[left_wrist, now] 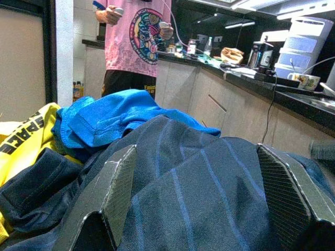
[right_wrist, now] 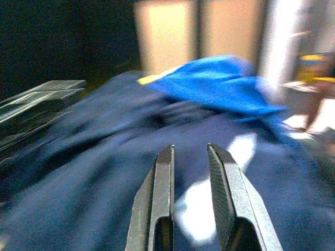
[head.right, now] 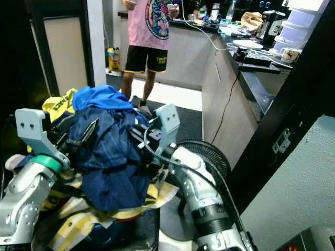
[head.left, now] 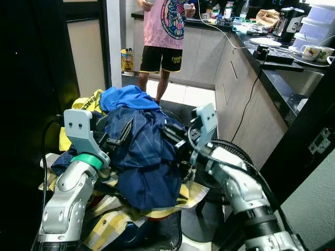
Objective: Clothes washing
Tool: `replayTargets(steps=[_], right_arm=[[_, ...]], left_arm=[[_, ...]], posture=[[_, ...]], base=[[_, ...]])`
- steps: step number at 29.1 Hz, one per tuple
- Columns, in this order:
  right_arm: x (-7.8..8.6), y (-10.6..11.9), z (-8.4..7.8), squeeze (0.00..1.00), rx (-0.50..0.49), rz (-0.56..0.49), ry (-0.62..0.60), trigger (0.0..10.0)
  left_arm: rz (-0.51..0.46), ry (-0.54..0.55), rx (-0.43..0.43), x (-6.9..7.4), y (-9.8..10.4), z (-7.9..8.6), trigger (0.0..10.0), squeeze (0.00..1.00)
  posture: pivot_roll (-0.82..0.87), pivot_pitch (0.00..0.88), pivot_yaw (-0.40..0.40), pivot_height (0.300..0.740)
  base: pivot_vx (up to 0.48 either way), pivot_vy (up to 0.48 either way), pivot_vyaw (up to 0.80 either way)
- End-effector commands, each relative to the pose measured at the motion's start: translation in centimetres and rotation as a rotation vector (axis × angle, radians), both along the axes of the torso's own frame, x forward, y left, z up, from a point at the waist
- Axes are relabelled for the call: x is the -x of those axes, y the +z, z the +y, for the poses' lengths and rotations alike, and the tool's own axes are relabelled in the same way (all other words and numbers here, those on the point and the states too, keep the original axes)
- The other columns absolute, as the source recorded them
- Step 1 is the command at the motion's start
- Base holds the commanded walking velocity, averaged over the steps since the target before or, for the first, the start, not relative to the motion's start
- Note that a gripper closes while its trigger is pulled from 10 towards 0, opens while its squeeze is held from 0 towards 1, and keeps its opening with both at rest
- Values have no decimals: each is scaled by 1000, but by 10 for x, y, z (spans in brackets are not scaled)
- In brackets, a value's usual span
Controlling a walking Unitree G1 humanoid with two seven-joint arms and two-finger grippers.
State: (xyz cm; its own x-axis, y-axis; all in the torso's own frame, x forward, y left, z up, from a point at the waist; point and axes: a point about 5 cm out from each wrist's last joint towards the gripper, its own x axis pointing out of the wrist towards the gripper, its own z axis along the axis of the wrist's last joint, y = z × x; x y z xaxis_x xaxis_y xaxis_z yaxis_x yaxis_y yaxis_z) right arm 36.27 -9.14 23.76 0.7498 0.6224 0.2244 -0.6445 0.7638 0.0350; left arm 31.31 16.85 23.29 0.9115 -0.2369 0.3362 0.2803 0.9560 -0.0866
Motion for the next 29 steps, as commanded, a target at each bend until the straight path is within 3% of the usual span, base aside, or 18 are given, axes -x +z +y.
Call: replayTargets(steps=[1, 6, 7, 8, 22, 24, 25, 26, 27, 28, 29], right_arm=[[-3, 5, -12, 0, -43, -5, -58, 10000], [2, 12, -10, 0, -66, -43, 0, 10000], [4, 15, -9, 145, -91, -55, 18, 10000], [6, 18, -8, 1000, -119, -64, 33, 10000], [8, 16, -5, 1000, -147, -56, 41, 10000], [7, 12, -4, 1000, -119, -37, 47, 10000], [4, 2, 0, 1000, 5, -9, 37, 10000], [4, 2, 0, 1000, 5, -9, 37, 10000], [3, -6, 1, 1000, 96, 10, 28, 10000], [1, -13, 2, 0, 145, 42, 37, 10000], [1, -18, 4, 0, 151, 78, 55, 10000]], left_arm=[[27, -22, 12, -2, -4, -3, 10000, 1000], [18, 5, 13, -3, -3, -2, 10000, 1000], [11, 14, 27, -3, -1, -1, 10000, 1000], [2, 21, 42, -4, 1, -1, 10000, 0], [4, 19, 36, -2, 0, -1, 10000, 0], [10, 17, 28, -3, -1, -2, 10000, 0], [21, 14, 12, -3, -3, -3, 10000, 0], [21, 14, 12, -3, -3, -3, 10000, 0], [28, 12, 0, -3, -4, -3, 10000, 0], [32, 9, -9, -4, -5, -4, 10000, 0], [36, 5, -12, -4, -6, -5, 10000, 0]], posture=[[7, 21, -47, 740], [2, 23, -47, 740], [3, 23, -49, 740], [2, 23, -50, 740], [1, 25, -46, 740], [0, 26, -45, 740], [-4, 26, -43, 740], [-4, 26, -43, 740], [-4, 26, -43, 740], [-1, 27, -45, 740], [-1, 27, -45, 740]], base=[[0, 0, 0], [0, 0, 0], [0, 0, 0], [0, 0, 0], [0, 0, 0], [0, 0, 0], [0, 0, 0], [0, 0, 0], [0, 0, 0], [0, 0, 0], [0, 0, 0]])
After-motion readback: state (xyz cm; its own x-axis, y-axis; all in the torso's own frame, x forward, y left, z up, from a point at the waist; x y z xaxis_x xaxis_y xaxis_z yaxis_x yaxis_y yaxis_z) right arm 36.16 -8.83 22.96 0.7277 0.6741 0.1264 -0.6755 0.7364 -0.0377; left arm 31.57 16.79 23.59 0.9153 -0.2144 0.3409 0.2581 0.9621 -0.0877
